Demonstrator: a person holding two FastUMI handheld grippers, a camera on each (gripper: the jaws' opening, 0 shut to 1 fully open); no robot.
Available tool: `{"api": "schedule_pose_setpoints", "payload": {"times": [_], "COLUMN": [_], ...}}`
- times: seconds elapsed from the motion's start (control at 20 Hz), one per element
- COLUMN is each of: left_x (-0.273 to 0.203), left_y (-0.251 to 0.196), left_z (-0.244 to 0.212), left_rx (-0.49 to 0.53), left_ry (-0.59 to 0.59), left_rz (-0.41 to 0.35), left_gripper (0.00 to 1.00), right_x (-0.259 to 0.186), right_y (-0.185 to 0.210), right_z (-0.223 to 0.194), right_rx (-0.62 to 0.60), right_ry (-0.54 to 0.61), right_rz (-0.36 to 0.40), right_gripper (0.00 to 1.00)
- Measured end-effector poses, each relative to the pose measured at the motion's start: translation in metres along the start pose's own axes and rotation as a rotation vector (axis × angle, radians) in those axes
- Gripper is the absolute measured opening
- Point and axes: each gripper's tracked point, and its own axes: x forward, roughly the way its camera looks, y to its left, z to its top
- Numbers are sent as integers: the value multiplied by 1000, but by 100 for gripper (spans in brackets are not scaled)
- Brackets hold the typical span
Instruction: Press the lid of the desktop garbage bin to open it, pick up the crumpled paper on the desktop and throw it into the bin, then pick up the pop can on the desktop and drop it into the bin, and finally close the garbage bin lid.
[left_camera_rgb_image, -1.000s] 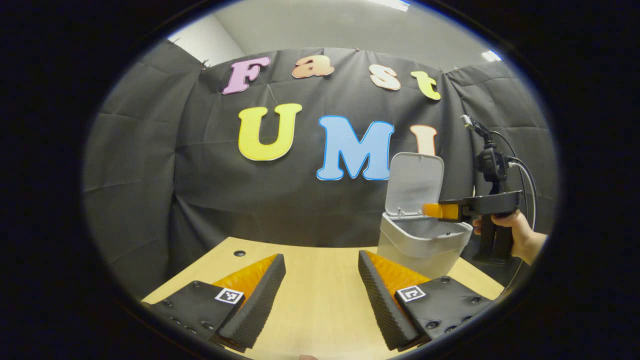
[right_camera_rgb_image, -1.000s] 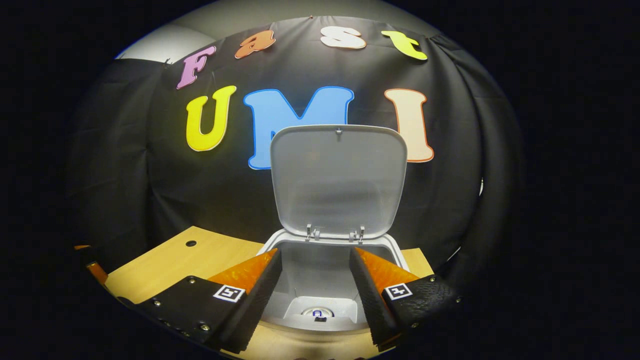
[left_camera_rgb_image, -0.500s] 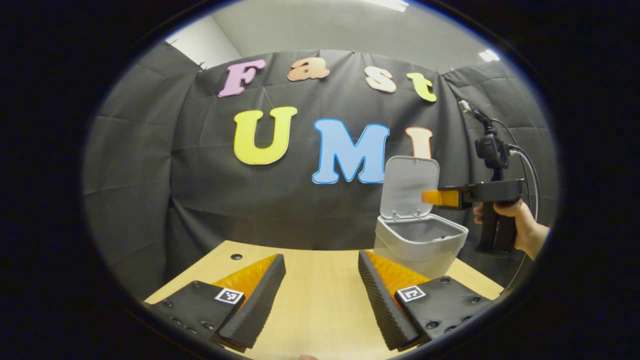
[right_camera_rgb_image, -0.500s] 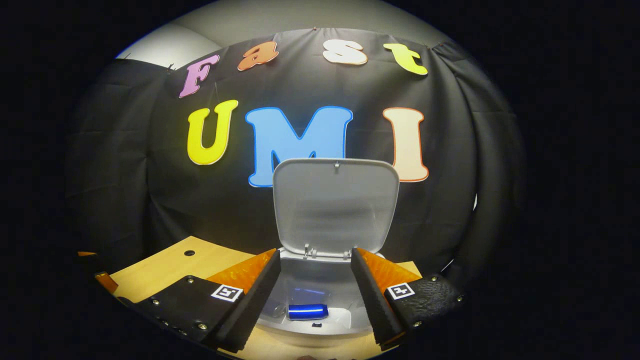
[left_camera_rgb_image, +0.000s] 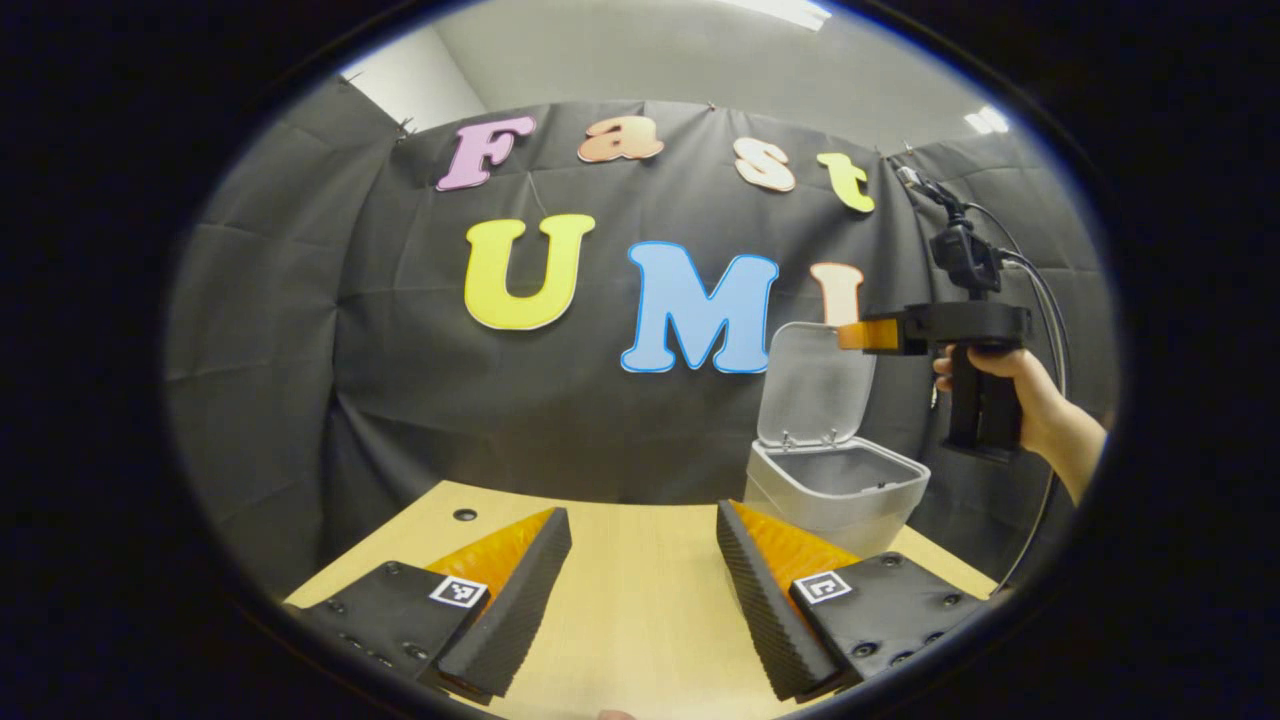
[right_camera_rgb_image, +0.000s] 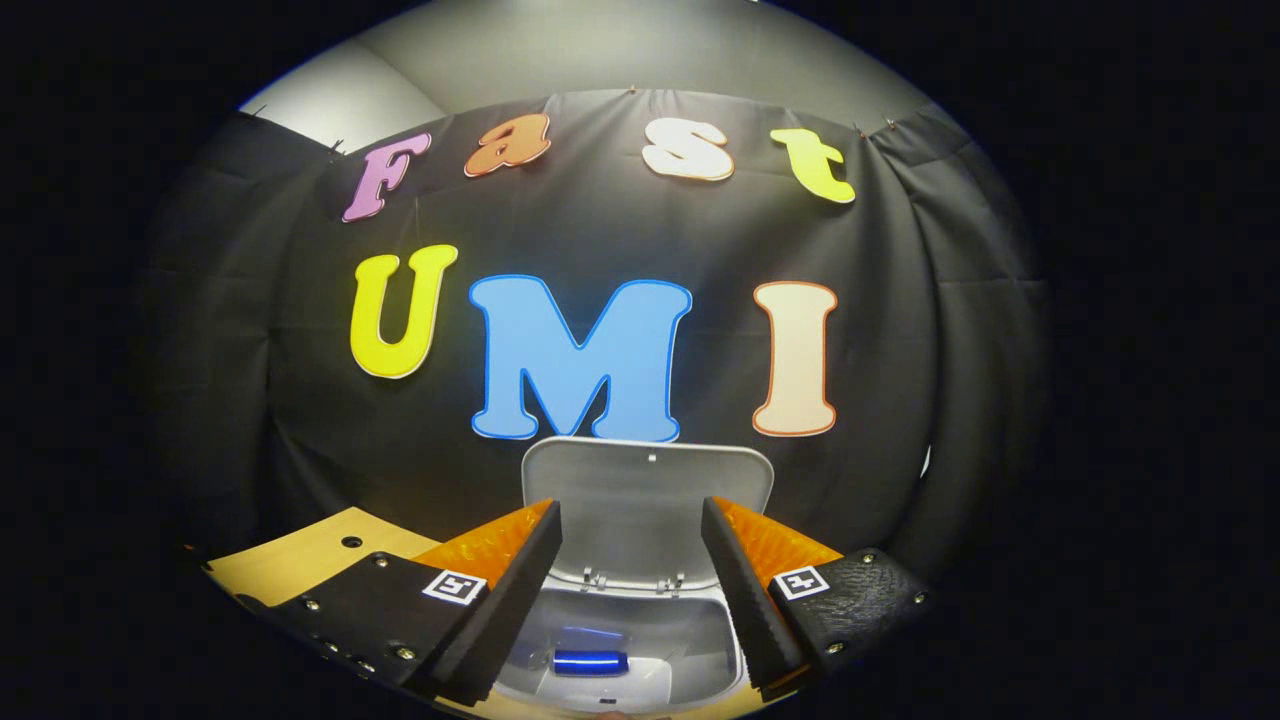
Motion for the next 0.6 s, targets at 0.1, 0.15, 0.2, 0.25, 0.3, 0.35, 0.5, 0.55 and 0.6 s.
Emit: {"api": "schedule_pose_setpoints", "payload": {"times": [0.1, 0.15, 0.2, 0.25, 0.3, 0.35, 0.5, 0.55, 0.6], "left_x": [1, 2, 1, 1, 2, 2, 0, 0, 0], "left_y": [6, 9, 12, 16, 17, 19, 25, 27, 29], "left_z": [3, 5, 9, 13, 17, 21, 26, 26, 26], "left_rx": [5, 11, 15, 15, 12, 7, 3, 1, -2], "left_ry": [-5, -9, -14, -22, -29, -38, -54, -55, -56], "left_rz": [12, 18, 25, 30, 32, 36, 51, 56, 62], "left_gripper": [96, 95, 96, 96, 96, 96, 96, 96, 96], "right_x": [9, 14, 18, 24, 30, 36, 58, 66, 72], "right_y": [-2, -2, -3, -4, -6, -8, -16, -18, -20], "right_z": [11, 18, 22, 25, 29, 34, 46, 46, 44], "right_rx": [-2, -4, -6, -8, -7, -2, 9, 18, 28], "right_ry": [-20, -30, -37, -39, -42, -48, -63, -57, -46], "right_rz": [-17, -23, -31, -36, -45, -53, -86, -91, -94], "right_gripper": [89, 89, 89, 89, 89, 89, 89, 89, 89]}}
